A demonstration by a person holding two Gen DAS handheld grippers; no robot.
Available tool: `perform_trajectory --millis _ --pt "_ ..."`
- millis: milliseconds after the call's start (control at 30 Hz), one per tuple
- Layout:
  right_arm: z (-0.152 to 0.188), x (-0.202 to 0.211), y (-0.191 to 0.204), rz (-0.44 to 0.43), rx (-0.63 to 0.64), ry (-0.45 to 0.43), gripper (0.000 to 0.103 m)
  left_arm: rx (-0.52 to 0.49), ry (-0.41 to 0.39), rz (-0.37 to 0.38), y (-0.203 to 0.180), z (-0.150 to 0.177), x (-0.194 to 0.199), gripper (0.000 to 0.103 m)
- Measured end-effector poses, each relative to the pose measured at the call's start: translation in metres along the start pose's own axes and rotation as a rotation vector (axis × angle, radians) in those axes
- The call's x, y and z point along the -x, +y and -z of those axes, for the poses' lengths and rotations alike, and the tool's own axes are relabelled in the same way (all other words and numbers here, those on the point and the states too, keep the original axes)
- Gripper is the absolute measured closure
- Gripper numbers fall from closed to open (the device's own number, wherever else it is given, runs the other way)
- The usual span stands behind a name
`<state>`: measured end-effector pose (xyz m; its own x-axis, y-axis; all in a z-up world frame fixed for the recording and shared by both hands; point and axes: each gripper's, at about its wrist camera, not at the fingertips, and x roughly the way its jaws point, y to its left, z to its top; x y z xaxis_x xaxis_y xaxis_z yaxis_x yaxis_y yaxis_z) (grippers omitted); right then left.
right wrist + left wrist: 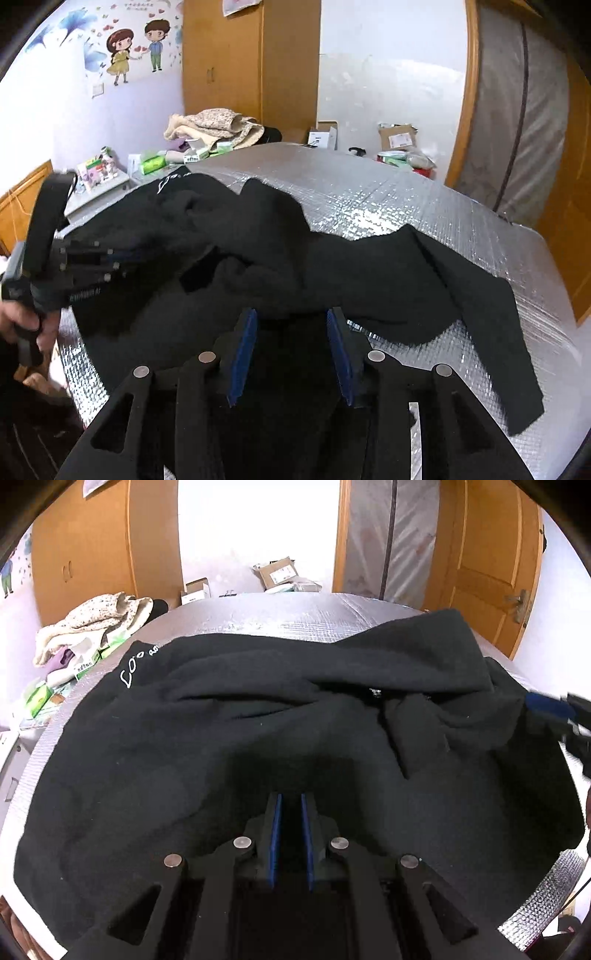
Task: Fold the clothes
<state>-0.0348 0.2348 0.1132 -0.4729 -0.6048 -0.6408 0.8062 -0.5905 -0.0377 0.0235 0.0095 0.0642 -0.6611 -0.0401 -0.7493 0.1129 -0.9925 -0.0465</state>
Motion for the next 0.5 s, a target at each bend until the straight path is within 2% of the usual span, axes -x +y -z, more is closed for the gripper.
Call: perform_trajectory --millis 133,333,367,433,467,500 --pt "-0.005 0.0 -0.013 0.024 -0.011 -0.01 0.062 0.001 -0.007 0.015 0.002 0.0 -0.003 0.093" --pt "0.001 -0.018 -0.006 -0.047 0.031 0.094 0.062 -0.006 -0.019 0.014 0.002 0.001 -0.004 0.093" --pt "0.001 -0.02 -0.003 -0.061 0.037 0.1 0.065 -0.004 -0.02 0.016 0.002 0.001 -0.004 0.093" --pt "0.001 -0.018 0.0 -0.053 0.032 0.087 0.094 -0.002 -0.021 0.021 0.002 0.0 -0.004 0.093" --pt "0.001 -0.017 0.001 -0.045 0.027 0.079 0.099 -0.003 -0.021 0.022 0.002 0.0 -0.003 0.093" --pt "0.0 -0.013 -0.001 -0.034 0.015 0.058 0.099 -0.004 -0.021 0.02 0.002 0.0 -0.003 0.093"
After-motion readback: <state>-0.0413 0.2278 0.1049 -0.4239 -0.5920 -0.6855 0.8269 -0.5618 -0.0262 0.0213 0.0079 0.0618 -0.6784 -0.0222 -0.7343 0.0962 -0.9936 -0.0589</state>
